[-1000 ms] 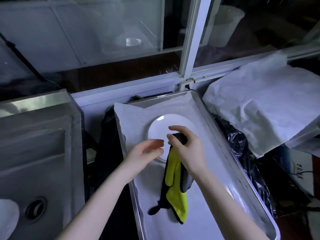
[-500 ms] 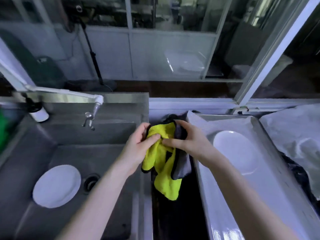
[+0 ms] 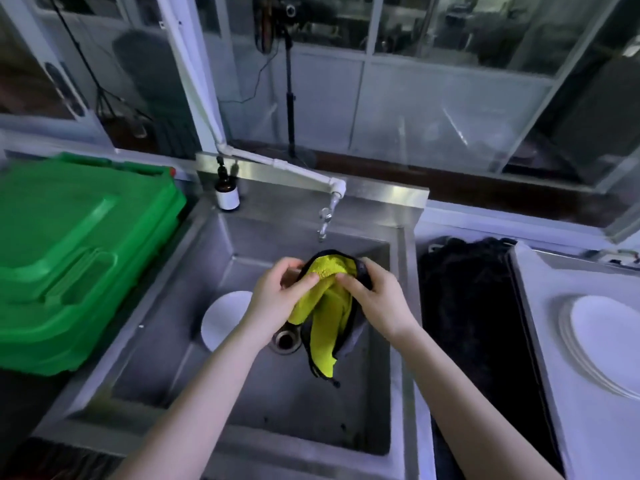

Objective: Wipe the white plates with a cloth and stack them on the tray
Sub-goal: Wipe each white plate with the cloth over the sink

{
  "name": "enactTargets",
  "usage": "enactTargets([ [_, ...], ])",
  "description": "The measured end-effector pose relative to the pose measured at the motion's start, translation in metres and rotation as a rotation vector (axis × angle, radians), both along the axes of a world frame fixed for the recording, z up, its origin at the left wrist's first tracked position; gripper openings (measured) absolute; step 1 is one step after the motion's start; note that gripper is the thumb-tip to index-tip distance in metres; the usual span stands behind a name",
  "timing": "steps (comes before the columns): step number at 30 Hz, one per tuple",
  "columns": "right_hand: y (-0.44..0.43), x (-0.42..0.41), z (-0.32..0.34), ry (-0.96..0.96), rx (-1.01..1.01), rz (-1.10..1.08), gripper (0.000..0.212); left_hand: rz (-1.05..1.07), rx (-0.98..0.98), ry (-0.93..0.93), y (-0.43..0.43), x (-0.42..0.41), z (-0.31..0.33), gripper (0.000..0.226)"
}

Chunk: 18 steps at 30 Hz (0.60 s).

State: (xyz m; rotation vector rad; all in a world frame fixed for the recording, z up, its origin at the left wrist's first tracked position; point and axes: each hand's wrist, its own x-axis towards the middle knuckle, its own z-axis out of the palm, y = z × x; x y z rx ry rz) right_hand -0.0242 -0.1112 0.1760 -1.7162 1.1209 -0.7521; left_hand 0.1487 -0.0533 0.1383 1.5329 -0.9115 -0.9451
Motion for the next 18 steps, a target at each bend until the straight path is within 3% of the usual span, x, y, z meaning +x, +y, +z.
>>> enactTargets([
  [11,-0.015,0.031,-0.087,0.114,0.139,-0.116,0.026,0.346,0.384,-0.048,0.039,0.069,-0.112,0.012],
  [18,-0.041,0.059,-0.14,0.252,0.225,-0.148,0.035,0.356,0.661,-0.124,0.024,0.134,-0.202,0.036],
])
